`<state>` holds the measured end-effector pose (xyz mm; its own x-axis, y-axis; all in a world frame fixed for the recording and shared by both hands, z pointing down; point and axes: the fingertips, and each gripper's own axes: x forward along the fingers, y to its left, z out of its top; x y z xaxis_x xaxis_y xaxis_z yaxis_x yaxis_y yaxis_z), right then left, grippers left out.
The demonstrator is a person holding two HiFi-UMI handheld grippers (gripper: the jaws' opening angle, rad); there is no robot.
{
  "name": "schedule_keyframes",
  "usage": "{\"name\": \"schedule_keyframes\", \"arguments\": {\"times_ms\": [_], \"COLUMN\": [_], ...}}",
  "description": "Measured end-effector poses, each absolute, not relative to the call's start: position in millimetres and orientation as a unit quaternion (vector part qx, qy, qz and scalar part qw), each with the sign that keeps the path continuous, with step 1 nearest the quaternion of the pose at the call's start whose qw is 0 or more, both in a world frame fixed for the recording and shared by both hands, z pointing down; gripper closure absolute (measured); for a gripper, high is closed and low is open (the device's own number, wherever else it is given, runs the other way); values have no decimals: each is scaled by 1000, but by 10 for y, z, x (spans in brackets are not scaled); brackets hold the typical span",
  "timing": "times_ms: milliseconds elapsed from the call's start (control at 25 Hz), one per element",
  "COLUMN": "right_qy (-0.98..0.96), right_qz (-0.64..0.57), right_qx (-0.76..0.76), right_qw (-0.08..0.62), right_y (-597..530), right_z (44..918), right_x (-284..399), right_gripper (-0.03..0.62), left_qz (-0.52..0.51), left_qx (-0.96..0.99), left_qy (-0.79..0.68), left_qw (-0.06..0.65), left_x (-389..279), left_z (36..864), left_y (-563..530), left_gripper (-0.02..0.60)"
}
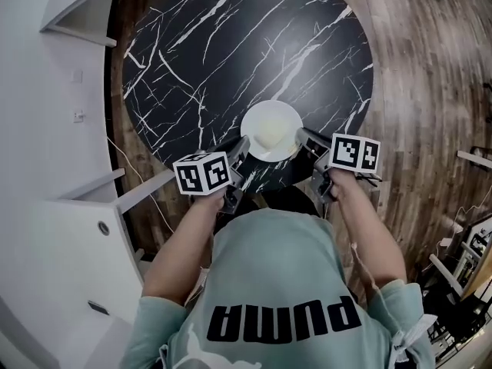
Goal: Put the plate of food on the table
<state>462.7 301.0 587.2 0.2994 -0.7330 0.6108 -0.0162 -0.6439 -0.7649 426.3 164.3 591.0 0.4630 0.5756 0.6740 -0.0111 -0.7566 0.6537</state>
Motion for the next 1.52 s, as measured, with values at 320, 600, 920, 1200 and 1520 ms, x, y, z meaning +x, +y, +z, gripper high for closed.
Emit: {"name": "schedule_keyframes", "arguments": {"times_ms": [320,600,920,1200,1520], "right_qy": [251,246,237,229,218], "right_qz": [-547,-554,-558,-559,-563], "right_qx": [-728,-726,-732,-737,-743], "right_qw": [329,326,311,302,290], "right_y": [3098,3100,3117,3120,3114], "right_z": [6119,6214,6321,6368,6431], "right_x": [4730,4748,4767,4781,4786], "right_gripper": [560,560,559,559,559], "left_qz": [504,516,522,523,526], "left_qx": [795,793,790,792,792], "left_qy": [172,168,170,171,170], "left_qw": [289,275,273,263,258], "left_x": [4349,4375,4380,4411,4420], "left_z": [6164,6265,6355,6400,6463], "left_y": [1738,1739,1765,1770,1760], "left_gripper": [531,528,526,525,525]}}
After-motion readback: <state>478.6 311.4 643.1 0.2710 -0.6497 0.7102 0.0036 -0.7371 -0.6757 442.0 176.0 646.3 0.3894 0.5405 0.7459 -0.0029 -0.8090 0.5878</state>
